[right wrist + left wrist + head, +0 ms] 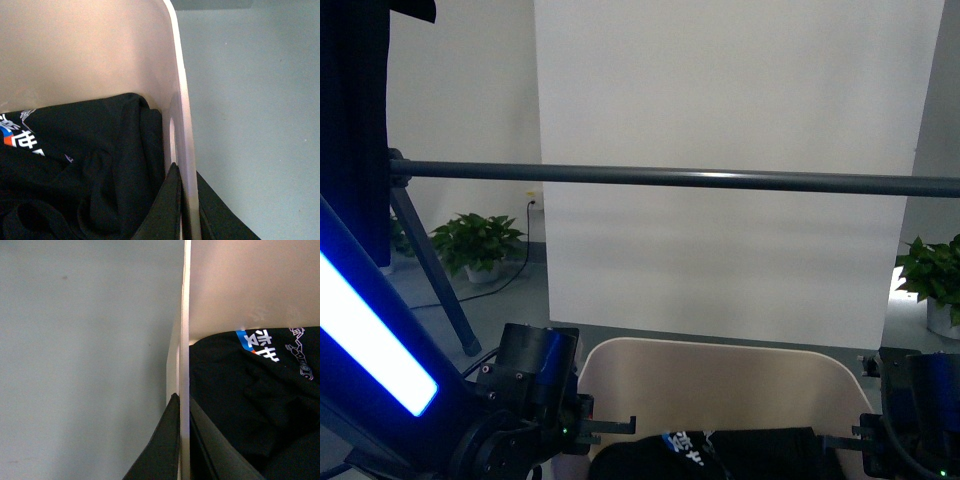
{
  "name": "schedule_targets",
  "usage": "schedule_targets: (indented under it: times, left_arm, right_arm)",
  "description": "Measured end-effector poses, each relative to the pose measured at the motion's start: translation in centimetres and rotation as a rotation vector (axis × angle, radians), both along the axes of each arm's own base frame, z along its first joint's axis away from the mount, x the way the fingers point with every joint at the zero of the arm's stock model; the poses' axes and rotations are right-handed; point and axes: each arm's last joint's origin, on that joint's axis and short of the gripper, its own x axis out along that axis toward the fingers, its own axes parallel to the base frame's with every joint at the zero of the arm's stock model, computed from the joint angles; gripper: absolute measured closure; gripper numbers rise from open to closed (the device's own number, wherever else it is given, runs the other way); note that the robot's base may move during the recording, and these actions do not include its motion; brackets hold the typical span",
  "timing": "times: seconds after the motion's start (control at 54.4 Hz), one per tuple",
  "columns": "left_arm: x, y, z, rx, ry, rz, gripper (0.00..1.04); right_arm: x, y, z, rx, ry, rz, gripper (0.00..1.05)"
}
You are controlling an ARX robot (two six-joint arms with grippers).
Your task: Move hamper under clothes hanger
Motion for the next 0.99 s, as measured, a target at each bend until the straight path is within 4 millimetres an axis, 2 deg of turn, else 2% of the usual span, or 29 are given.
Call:
schedule_targets:
  times: [0.258,0.534,0.681,0.846,0.994]
  left_arm:
    - [1.7,-0.3,-2.8,0.051,0.14,-0.025,1.01]
    - [4.1,-0.5,-4.2,0.052,0.128,-0.014,1.01]
    - [4.4,-0.6,-4.8,0.051,0.136,-0.011,1.01]
    - [4.3,-0.5,-6.7,0.05,0.168,0.0,1.01]
    - [4.5,-0.6,-6.9,0.045,0.159,0.004,1.01]
  right_arm:
    - [1.1,-0.3,-2.1,0.015,0.114,0.015,1.02]
    - [2.7,-0.5,-3.4,0.007,0.117,0.004,1.02]
    - [3.0,-0.5,-4.1,0.006,0.127,0.001,1.02]
    - [2.9,-0.6,-6.2,0.005,0.165,-0.006,1.02]
    - [2.9,-0.7,-6.7,0.008,0.166,-0.014,1.02]
